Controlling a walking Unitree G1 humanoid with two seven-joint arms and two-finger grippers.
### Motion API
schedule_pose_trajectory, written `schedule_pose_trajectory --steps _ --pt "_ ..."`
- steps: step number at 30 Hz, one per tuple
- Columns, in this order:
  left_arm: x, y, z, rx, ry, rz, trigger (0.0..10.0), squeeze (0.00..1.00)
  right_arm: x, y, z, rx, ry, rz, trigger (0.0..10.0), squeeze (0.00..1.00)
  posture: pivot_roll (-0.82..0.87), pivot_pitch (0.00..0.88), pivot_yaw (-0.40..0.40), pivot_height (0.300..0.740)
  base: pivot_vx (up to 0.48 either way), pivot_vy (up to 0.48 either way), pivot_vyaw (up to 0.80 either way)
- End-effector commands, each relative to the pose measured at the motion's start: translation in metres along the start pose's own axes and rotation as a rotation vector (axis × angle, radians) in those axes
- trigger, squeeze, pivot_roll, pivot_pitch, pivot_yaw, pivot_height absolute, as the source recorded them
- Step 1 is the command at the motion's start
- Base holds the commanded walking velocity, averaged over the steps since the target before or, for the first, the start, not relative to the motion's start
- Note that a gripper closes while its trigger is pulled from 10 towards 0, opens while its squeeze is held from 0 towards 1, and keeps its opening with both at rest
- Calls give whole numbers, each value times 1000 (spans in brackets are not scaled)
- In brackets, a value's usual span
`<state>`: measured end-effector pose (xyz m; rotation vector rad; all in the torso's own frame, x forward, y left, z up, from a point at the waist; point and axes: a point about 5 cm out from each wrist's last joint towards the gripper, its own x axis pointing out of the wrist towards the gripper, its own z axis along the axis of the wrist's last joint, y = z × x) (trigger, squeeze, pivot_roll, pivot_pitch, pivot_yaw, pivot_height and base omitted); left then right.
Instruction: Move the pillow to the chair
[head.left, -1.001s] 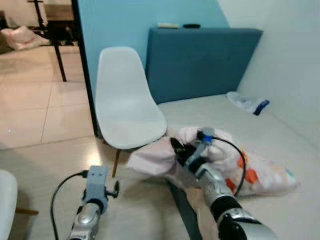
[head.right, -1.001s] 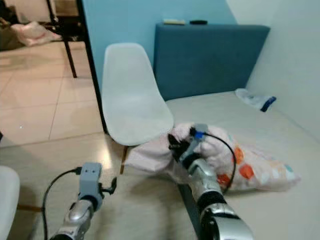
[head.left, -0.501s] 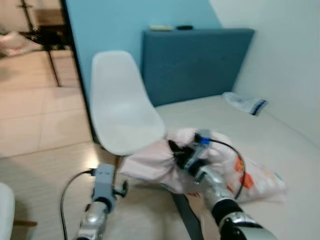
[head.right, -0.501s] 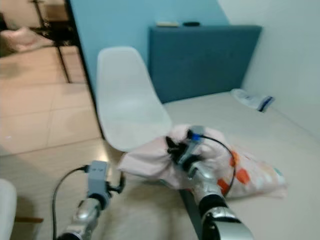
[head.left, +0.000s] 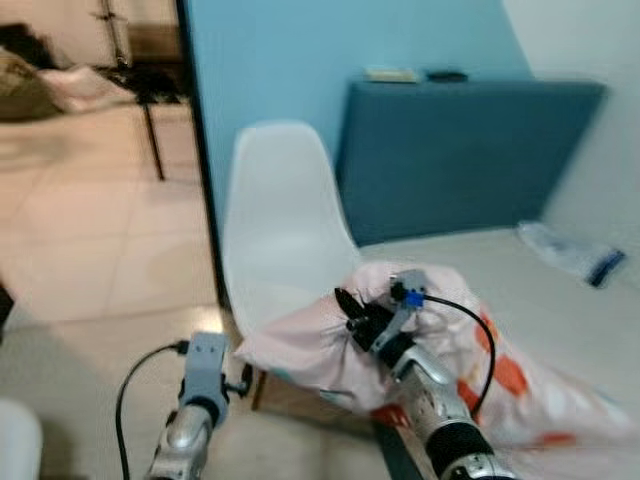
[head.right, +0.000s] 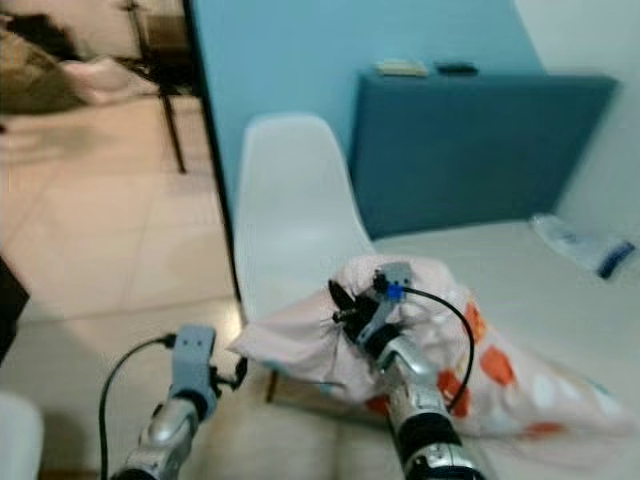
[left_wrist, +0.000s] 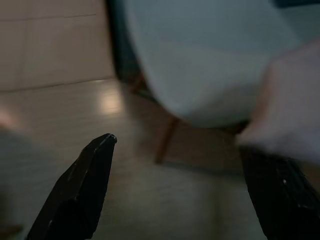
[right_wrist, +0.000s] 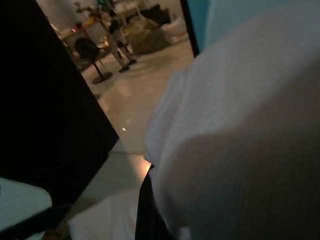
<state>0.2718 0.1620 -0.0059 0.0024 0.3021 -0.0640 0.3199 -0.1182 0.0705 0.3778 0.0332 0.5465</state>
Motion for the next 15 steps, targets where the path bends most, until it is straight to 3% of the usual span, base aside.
schedule_pose_trajectory --steps 1,12,15 --pt "-3 2 -3 9 6 -5 10000 0 6 7 9 -11 -52 37 10000 0 136 0 -95 735 480 0 0" --pt "2 -8 2 27 -2 -58 10000 0 14 7 29 -23 -102 25 10000 0 121 0 -79 735 480 0 0" --pt "3 -11 2 10 4 -68 10000 0 15 7 32 -21 -112 24 10000 0 121 0 -78 735 100 0 0"
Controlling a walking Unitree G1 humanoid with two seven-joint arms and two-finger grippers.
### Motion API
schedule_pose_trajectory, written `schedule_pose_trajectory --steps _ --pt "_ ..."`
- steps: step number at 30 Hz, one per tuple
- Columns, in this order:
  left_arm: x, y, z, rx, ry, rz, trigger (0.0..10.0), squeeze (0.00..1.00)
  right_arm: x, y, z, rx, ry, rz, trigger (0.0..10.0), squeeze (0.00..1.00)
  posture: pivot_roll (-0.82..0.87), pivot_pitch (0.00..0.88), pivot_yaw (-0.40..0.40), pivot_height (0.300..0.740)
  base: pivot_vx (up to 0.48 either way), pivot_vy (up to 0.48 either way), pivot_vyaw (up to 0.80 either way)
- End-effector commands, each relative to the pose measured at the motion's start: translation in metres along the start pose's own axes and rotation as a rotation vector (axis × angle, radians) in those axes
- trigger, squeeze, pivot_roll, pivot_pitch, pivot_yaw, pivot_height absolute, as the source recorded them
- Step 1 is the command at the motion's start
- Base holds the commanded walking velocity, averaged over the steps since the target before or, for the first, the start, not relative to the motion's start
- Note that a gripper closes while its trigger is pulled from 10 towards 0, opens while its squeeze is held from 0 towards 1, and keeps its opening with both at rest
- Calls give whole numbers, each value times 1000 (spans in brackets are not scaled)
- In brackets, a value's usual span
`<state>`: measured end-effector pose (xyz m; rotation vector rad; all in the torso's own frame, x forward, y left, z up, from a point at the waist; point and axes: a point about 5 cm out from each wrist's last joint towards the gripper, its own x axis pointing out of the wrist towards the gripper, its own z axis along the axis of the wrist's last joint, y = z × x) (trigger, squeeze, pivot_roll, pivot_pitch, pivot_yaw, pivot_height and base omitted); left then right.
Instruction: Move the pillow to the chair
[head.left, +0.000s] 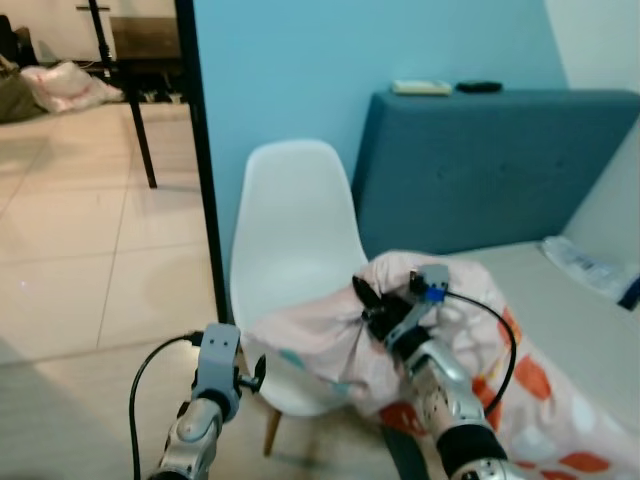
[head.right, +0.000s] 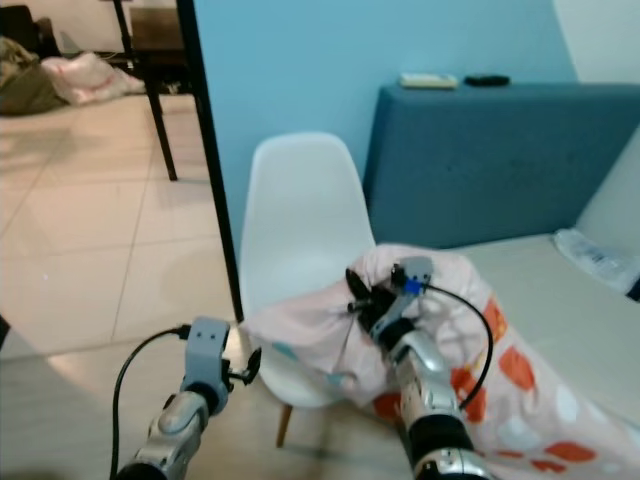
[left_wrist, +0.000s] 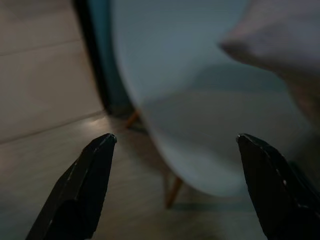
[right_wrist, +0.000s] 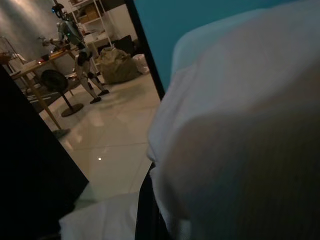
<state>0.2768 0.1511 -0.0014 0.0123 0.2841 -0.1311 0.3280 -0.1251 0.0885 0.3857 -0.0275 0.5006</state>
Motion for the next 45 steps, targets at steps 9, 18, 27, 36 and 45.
schedule_pose_trajectory --steps 9,18,27,36,45 --pt "0 -7 -4 36 25 -43 10000 0 16 16 19 -5 -78 77 10000 0 122 0 -78 735 0 -236 0" --pt "0 -12 -2 24 16 -50 10000 0 28 14 40 -52 -117 66 10000 0 121 0 -76 735 0 -461 0" --pt "0 -7 -2 2 15 8 10000 0 52 1 92 -176 -197 -27 10000 0 136 0 -98 735 0 0 0" --pt "-1 -8 -3 -3 10 16 10000 0 64 9 91 -218 -158 -11 10000 0 149 0 -106 735 0 0 0" --pt "-4 -9 -6 -8 9 19 10000 0 100 55 147 -54 -346 220 10000 0 159 0 -115 735 0 0 0"
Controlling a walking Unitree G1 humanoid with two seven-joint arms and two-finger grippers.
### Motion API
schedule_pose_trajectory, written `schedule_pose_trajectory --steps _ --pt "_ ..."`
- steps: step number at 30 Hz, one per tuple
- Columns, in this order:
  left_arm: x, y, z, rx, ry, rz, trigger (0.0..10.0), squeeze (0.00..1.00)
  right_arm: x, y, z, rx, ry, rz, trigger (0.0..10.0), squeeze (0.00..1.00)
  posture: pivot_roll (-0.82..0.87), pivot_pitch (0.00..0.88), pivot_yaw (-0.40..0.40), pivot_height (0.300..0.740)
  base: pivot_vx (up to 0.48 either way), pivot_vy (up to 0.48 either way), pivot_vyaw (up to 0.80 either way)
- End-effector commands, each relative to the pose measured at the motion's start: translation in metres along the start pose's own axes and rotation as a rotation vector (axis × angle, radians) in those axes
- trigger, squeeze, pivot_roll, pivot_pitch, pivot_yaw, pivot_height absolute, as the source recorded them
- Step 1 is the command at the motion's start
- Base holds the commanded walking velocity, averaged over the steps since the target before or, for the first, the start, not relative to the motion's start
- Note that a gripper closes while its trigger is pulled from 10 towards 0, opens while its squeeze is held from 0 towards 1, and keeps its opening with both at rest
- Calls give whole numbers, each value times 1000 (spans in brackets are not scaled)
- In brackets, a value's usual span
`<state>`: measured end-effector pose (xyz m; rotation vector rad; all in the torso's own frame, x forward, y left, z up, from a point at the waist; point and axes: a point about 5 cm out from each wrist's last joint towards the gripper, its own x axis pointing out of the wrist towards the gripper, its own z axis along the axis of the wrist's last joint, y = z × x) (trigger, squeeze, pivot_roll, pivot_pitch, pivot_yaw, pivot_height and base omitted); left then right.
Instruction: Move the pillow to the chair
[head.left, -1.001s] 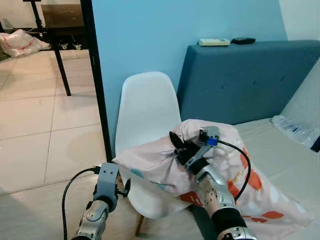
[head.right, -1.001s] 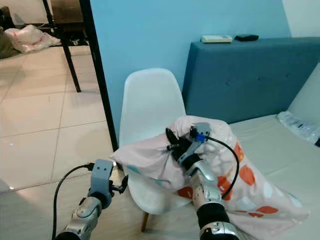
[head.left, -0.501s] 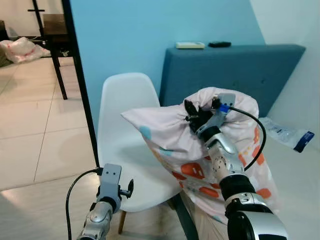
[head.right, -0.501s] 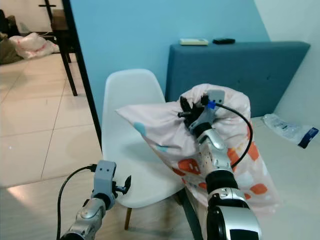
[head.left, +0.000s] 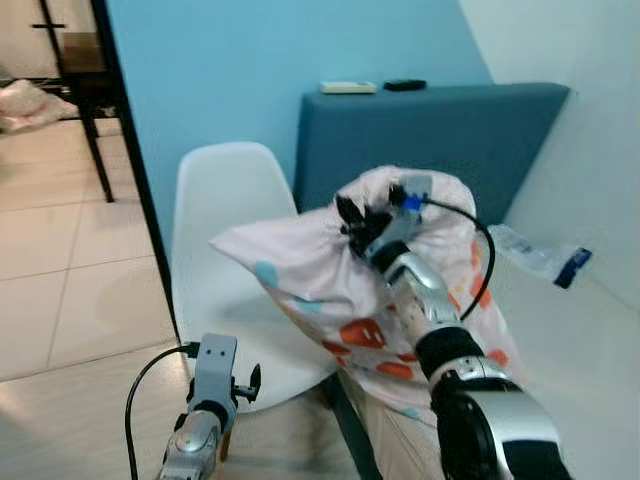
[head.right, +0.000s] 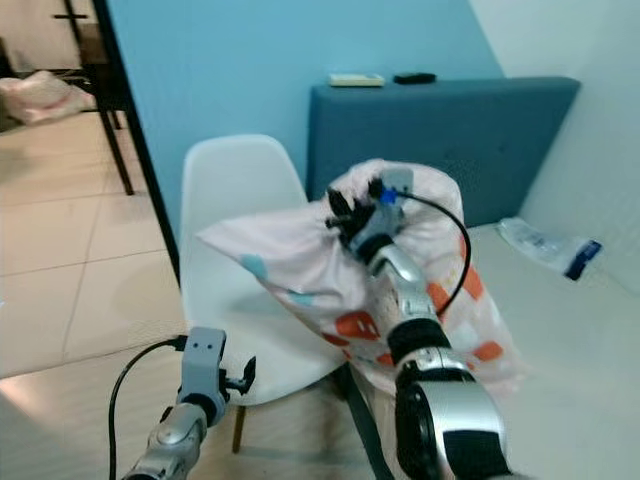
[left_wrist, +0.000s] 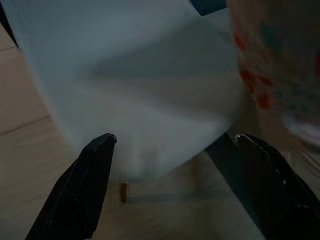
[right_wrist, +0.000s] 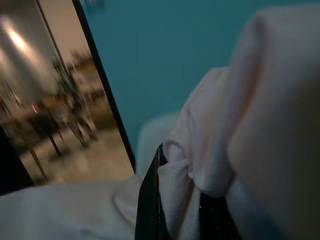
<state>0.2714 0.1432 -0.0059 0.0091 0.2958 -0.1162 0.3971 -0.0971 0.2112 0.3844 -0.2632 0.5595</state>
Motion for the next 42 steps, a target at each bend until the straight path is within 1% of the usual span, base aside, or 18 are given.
schedule_pose_trajectory --steps 1,4,6,8,10,12,14,15,17,19,22,23,24,27,30,35,38,42 --pt "-2 0 -1 -3 -2 8 10000 0 28 25 43 17 -164 150 10000 0 164 0 -119 735 0 0 0" --pt "-3 0 -3 -5 -3 13 10000 0 36 37 50 31 -186 204 10000 0 172 0 -124 735 0 0 0" --pt "-6 1 -5 -8 -5 22 10000 0 43 57 48 88 -200 309 10000 0 183 0 -133 735 0 0 0" --pt "-7 1 -6 -9 -5 25 10000 0 43 61 45 99 -199 332 10000 0 183 0 -133 735 0 0 0" --pt "-9 2 -8 -9 -3 32 10000 0 42 66 30 112 -148 338 10000 0 189 0 -138 735 0 0 0" --pt "-10 2 -9 -10 -3 33 10000 0 41 66 26 110 -129 336 10000 0 189 0 -138 735 0 0 0" --pt "-11 3 -10 -7 -2 40 10000 0 35 63 2 62 -19 273 10000 0 189 0 -137 735 0 0 0" --pt "-13 4 -12 14 6 41 10000 0 26 59 -20 27 69 222 10000 0 189 0 -136 735 0 0 0" --pt "-14 4 -12 22 4 39 10000 0 21 58 -28 38 93 220 10000 0 188 0 -137 735 0 0 0" --pt "-15 3 -14 1 10 28 10000 0 11 57 -43 69 124 219 10000 0 184 0 -138 735 0 -480 0" --pt "-14 6 -12 -11 -1 59 10000 0 -7 57 -67 66 186 217 10000 0 170 0 -127 735 0 -320 0" --pt "-14 6 -12 -11 -1 59 10000 0 -7 57 -67 66 186 217 10000 0 170 0 -127 735 0 0 0" --pt "-13 7 -11 -6 6 67 10000 0 -18 54 -79 71 218 203 10000 0 170 0 -124 735 0 0 0" --pt "-12 5 -9 -13 -2 51 10000 0 -32 45 -95 32 307 133 10000 0 168 0 -121 735 0 0 0" --pt "-12 4 -9 -14 -3 48 10000 0 -36 42 -98 17 331 115 10000 0 168 0 -119 735 0 0 0" --pt "-12 3 -10 -7 3 30 10000 0 -74 7 -128 -128 637 -117 10000 0 158 0 -110 735 0 0 0" --pt "-13 3 -10 -8 4 27 10000 0 -89 -7 -134 -164 732 -211 10000 0 156 0 -107 735 0 0 0" --pt "-13 2 -10 -9 5 22 10000 0 -103 -17 -139 -151 801 -291 10000 0 154 0 -103 735 0 0 0"
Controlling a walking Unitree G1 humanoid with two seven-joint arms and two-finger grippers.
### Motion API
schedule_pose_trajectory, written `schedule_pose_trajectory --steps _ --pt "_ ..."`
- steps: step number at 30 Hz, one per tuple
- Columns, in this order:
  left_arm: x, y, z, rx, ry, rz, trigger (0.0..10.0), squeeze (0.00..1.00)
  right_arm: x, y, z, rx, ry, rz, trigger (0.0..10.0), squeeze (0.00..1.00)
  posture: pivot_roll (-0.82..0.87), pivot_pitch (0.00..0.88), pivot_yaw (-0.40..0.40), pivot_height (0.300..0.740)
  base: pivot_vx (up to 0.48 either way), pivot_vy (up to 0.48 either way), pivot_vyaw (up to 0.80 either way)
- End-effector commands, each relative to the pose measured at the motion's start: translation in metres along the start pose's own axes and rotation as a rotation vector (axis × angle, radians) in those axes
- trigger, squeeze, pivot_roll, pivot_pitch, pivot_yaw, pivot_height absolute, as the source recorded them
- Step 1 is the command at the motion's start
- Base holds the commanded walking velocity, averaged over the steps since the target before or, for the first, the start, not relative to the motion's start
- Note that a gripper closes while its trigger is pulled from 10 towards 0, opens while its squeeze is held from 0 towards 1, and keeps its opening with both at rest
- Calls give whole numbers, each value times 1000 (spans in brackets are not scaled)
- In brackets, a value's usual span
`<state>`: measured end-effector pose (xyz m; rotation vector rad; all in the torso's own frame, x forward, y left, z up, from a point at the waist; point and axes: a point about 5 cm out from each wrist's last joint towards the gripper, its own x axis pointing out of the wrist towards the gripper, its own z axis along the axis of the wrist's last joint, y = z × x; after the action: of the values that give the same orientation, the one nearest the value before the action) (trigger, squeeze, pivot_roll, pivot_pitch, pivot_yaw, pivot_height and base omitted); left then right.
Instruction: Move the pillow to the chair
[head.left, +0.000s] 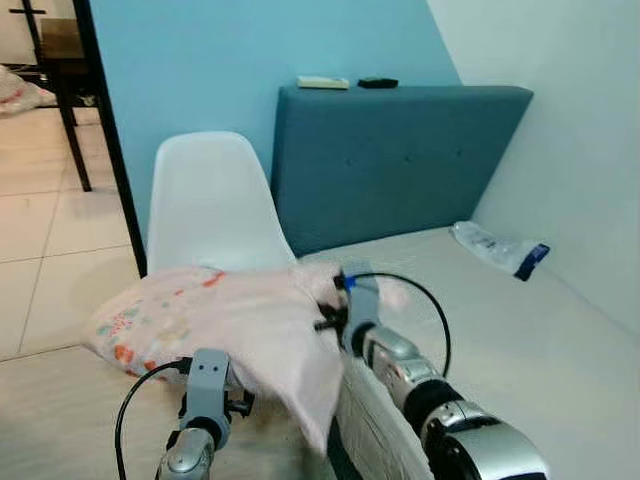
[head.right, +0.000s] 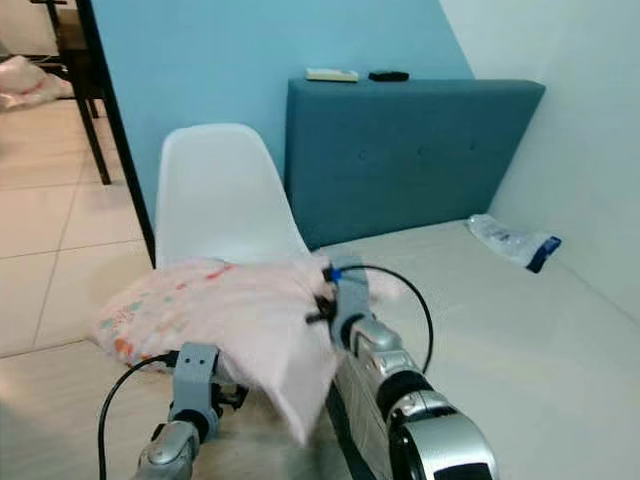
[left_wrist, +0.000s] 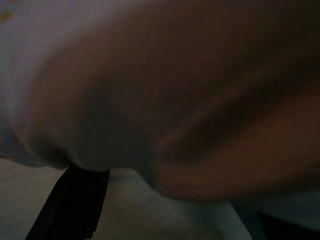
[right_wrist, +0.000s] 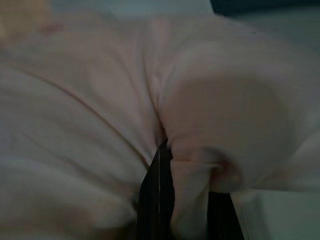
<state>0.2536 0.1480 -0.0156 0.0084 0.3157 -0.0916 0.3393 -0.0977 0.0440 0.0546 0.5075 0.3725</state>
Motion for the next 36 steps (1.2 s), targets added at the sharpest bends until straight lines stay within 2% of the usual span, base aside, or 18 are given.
schedule_pose_trajectory --steps 1,4,9,16,22,26,30,36 --pt "2 -1 4 -3 -15 -2 10000 0 0 -2 3 -21 10 -12 10000 0 154 0 -103 735 0 0 0" --pt "1 0 3 10 -6 -4 10000 0 0 -1 2 -29 17 -11 10000 0 153 0 -99 735 0 0 0" --pt "2 -1 5 9 -14 -19 10000 0 1 8 14 -48 -82 77 10000 0 156 0 -99 735 0 0 0" --pt "5 3 11 -9 -35 10 10000 0 1 6 18 -62 -91 69 10000 0 161 0 -104 735 147 0 799" --pt "6 5 11 2 -26 27 10000 0 0 1 17 -63 -83 44 10000 0 163 0 -103 735 0 0 798" --pt "6 4 11 5 -21 9 10000 0 -1 -8 15 -67 -68 -31 10000 0 163 0 -100 735 0 0 730" --pt "6 2 12 5 -33 -9 10000 0 -3 -14 14 -45 -60 -84 10000 0 163 0 -98 735 292 0 0" --pt "8 -1 15 8 -41 -26 10000 0 -3 -18 14 -47 -58 -94 10000 0 158 0 -95 735 468 0 0"
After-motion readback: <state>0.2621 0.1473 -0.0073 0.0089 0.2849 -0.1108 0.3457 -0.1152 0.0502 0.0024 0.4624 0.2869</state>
